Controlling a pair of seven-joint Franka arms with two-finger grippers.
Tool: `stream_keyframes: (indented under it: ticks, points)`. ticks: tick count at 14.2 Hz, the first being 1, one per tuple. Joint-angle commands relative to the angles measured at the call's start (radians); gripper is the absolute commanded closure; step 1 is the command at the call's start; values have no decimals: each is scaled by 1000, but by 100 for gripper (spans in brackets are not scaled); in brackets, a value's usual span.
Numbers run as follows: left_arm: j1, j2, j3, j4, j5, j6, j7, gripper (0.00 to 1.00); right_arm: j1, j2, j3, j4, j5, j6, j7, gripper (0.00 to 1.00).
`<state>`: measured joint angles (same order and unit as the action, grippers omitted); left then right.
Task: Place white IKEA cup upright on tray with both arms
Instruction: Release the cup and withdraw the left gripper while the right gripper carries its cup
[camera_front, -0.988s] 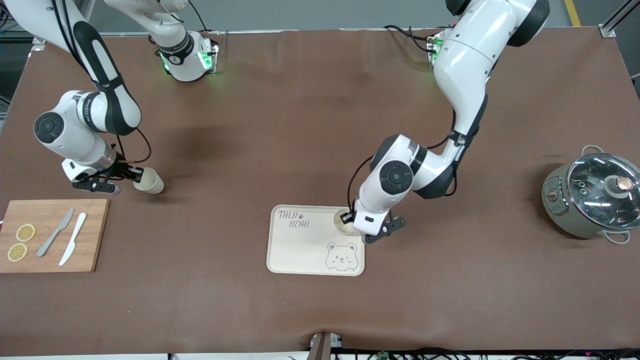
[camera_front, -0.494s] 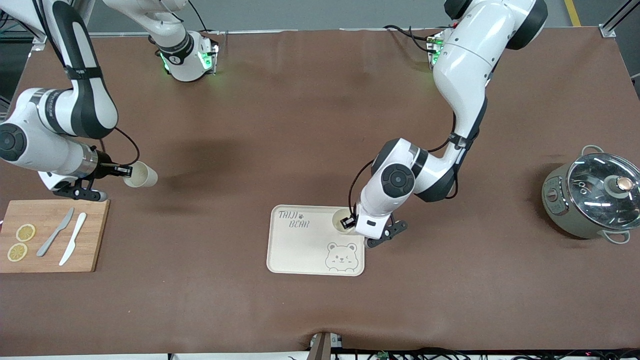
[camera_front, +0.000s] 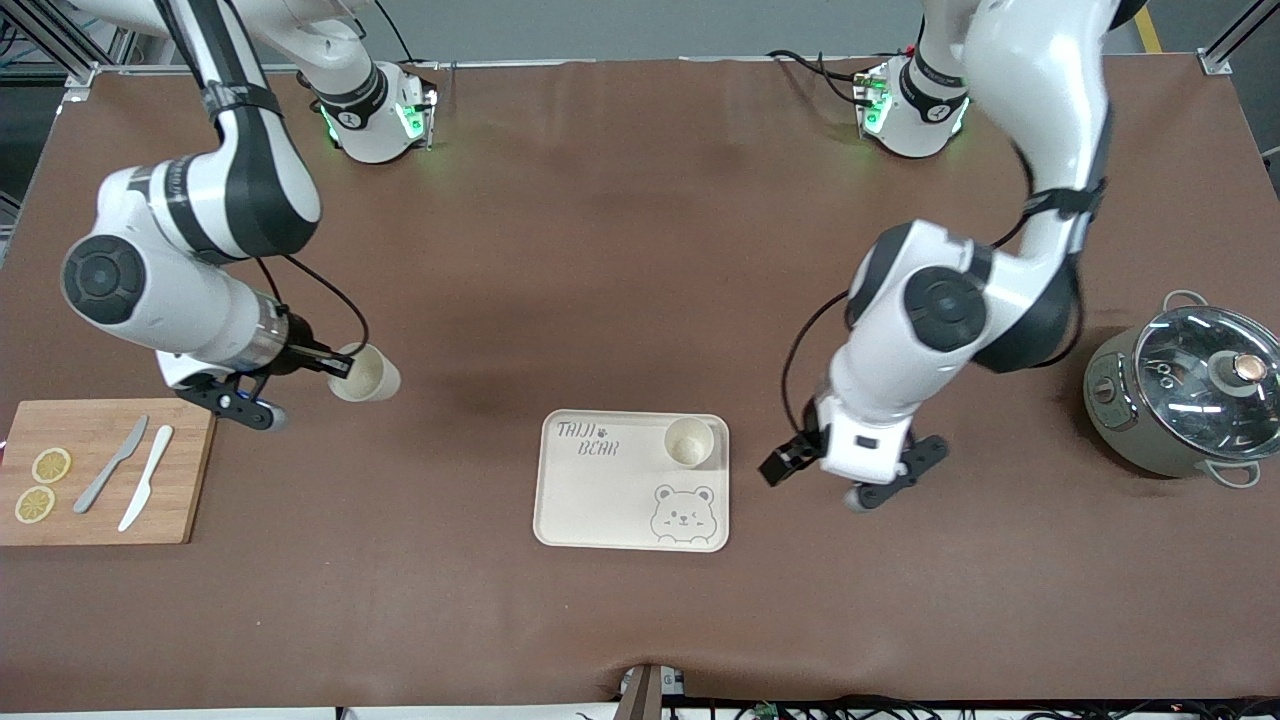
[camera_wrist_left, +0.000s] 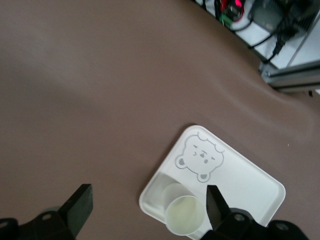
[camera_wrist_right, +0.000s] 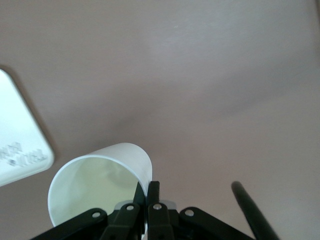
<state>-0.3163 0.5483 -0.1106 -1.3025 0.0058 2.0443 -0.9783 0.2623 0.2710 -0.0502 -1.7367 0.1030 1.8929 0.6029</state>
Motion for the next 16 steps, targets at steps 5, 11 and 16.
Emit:
stream_keyframes:
  ticks: [5, 11, 16]
  points:
    - [160, -165, 0, -46, 20, -199, 146, 0, 175, 261, -11, 288, 61, -14, 377, 100]
    - [290, -254, 0, -44, 19, -321, 406, 0, 254, 407, -11, 419, 63, 125, 544, 100]
    - [327, -310, 0, -44, 19, -414, 532, 0, 313, 491, -13, 414, 60, 265, 610, 100]
